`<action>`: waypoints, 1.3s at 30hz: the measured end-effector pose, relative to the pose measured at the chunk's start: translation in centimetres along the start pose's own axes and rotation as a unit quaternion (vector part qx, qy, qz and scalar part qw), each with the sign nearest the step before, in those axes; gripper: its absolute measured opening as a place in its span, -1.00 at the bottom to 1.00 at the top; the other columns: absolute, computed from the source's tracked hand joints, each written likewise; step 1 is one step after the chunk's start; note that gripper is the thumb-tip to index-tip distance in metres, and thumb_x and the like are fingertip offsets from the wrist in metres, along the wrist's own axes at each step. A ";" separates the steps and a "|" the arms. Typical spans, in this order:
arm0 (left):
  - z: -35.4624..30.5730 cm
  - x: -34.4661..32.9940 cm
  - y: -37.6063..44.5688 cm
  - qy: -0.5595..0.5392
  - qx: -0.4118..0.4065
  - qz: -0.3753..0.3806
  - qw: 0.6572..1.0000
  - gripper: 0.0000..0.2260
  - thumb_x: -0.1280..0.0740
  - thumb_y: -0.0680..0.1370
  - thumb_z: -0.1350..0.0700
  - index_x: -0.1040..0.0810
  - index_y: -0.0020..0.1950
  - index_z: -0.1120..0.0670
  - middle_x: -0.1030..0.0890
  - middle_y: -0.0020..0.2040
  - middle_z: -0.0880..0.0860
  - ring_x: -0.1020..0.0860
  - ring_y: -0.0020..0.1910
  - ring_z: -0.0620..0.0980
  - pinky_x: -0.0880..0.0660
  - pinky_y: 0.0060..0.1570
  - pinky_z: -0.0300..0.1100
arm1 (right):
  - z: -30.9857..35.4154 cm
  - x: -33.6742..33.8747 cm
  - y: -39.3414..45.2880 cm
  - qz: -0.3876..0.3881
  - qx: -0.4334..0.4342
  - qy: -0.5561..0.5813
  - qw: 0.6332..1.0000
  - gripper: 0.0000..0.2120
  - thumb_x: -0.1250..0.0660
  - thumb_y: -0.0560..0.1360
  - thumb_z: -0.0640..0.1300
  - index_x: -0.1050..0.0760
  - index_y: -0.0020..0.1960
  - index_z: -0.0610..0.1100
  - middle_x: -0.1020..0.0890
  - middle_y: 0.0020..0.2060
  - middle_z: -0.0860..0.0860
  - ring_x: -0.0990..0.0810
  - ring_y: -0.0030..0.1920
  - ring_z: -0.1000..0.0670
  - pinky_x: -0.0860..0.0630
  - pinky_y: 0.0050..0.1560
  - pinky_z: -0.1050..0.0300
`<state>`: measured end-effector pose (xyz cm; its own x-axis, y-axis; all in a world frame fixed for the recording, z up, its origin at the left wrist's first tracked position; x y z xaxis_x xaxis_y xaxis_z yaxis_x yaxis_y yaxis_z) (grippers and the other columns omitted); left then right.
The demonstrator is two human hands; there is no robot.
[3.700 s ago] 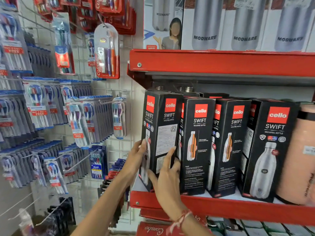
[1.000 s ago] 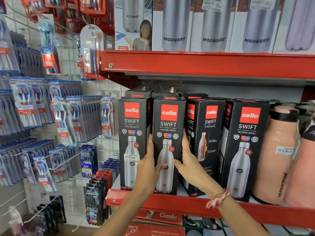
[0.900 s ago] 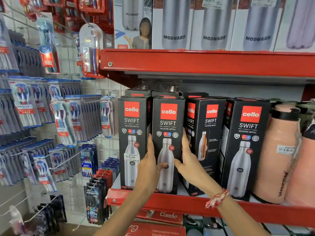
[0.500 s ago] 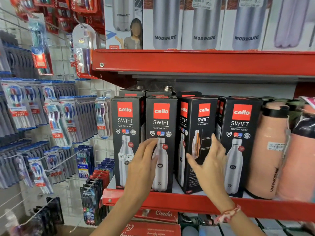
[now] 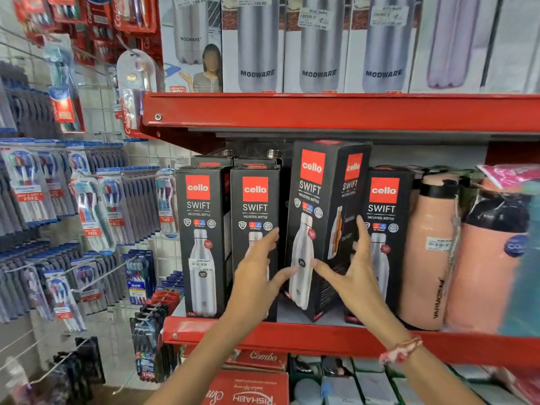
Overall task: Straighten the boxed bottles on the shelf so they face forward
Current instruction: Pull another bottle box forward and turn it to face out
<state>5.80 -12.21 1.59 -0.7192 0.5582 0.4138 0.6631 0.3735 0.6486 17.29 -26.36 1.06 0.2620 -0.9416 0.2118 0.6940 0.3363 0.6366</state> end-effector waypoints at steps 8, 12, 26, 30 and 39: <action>-1.8 -3.0 -0.5 -0.103 0.012 0.070 0.992 -0.07 -0.50 0.39 0.06 0.16 0.43 -0.28 -0.18 0.21 -0.54 -0.21 0.05 -0.74 -0.26 -0.03 -0.68 | 1.8 3.8 -0.6 0.180 -0.027 0.057 0.982 -0.04 -0.52 0.32 0.08 0.07 0.44 0.43 -0.22 0.50 0.20 -0.21 0.48 0.15 -0.20 0.49 -0.09; -1.2 -4.1 0.3 -0.055 -0.005 0.003 0.998 -0.04 -0.50 0.39 0.11 0.12 0.49 -0.31 -0.60 0.12 -0.17 -0.54 -0.02 -0.11 -0.47 0.01 -0.28 | 1.3 2.9 0.6 0.223 -0.044 0.062 0.972 -0.10 -0.32 0.52 -0.30 0.19 0.51 0.28 -0.19 0.53 0.12 -0.22 0.50 0.08 -0.29 0.43 -0.25; 1.8 -8.6 1.5 0.025 0.105 -0.009 0.994 -0.06 -0.40 0.48 0.16 0.31 0.46 -0.23 -0.60 -0.02 0.33 -0.57 -0.17 0.23 -0.49 -0.09 0.06 | -2.5 0.2 3.2 0.198 -0.059 -0.128 0.970 -0.12 -0.17 0.53 -0.37 0.37 0.50 0.11 -0.04 0.57 -0.01 -0.32 0.23 0.06 -0.36 -0.15 0.58; 1.7 -8.7 1.8 0.030 0.107 0.011 0.994 -0.09 -0.35 0.52 0.19 0.36 0.45 -0.23 -0.56 0.11 0.37 -0.57 -0.13 0.22 -0.43 -0.15 -0.02 | -2.4 0.2 3.0 0.166 -0.052 -0.172 0.970 -0.14 -0.18 0.53 -0.38 0.34 0.52 0.03 -0.02 0.57 0.01 -0.40 0.36 -0.08 -0.33 -0.08 0.63; 0.9 -3.0 1.3 0.105 -0.048 0.018 0.993 -0.57 -0.21 0.59 0.11 -0.30 0.46 0.10 -0.60 0.22 0.18 -0.56 0.20 0.13 -0.52 0.13 -0.01 | 7.0 -0.9 1.8 -0.063 0.095 -0.311 0.944 -0.37 -0.24 0.55 -0.14 -0.05 0.53 -0.19 -0.20 0.50 -0.14 -0.30 0.44 -0.14 -0.36 0.30 0.05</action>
<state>8.99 -12.78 0.63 -0.7294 0.3992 0.5555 0.6735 0.2773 0.6852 13.62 -25.03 7.20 -0.3001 -0.8234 0.4816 0.5443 0.2668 0.7953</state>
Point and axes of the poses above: each hand's wrist, its own y-axis towards the middle knuckle, its own x-axis out of the back of the hand, z = x × y, the point moved 4 cm from there along y, towards the middle knuckle
